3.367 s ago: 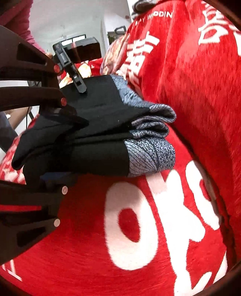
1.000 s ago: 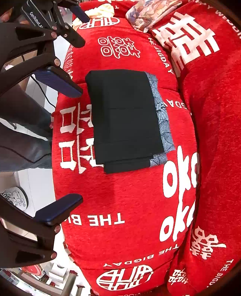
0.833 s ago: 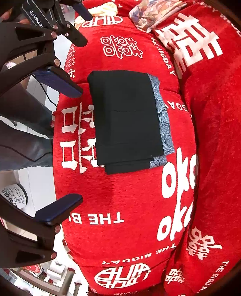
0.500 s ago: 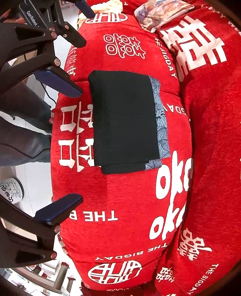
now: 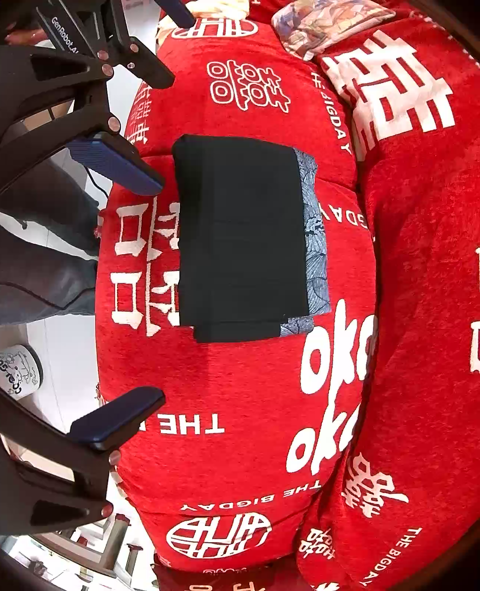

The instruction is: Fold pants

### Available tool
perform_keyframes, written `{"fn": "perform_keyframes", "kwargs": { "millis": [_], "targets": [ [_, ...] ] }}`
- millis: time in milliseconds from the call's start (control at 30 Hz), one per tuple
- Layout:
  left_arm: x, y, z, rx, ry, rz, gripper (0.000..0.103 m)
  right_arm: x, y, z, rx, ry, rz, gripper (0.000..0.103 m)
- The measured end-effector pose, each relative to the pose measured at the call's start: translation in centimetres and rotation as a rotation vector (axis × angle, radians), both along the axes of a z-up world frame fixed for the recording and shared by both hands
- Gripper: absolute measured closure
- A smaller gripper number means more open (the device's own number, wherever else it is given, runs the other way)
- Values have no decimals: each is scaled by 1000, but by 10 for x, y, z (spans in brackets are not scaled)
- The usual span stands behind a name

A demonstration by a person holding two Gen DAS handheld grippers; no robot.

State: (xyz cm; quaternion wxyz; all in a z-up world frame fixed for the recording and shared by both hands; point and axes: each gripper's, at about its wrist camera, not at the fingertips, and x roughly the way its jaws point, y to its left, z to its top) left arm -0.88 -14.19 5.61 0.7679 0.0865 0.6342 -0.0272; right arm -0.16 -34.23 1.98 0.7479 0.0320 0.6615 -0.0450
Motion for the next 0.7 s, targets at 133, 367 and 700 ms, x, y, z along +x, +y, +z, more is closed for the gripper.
{"fn": "perform_keyframes", "kwargs": {
  "millis": [133,367,700],
  "targets": [
    [1,-1,0,20,-8,-8,0,1,0,0,-1,0,1,0],
    [1,-4,1,12,-9,-16,0,2,0,0,-2,1,4,0],
    [1,-6,2,28,-20,-24,0,4,0,-1,-3,2,8,0]
  ]
}}
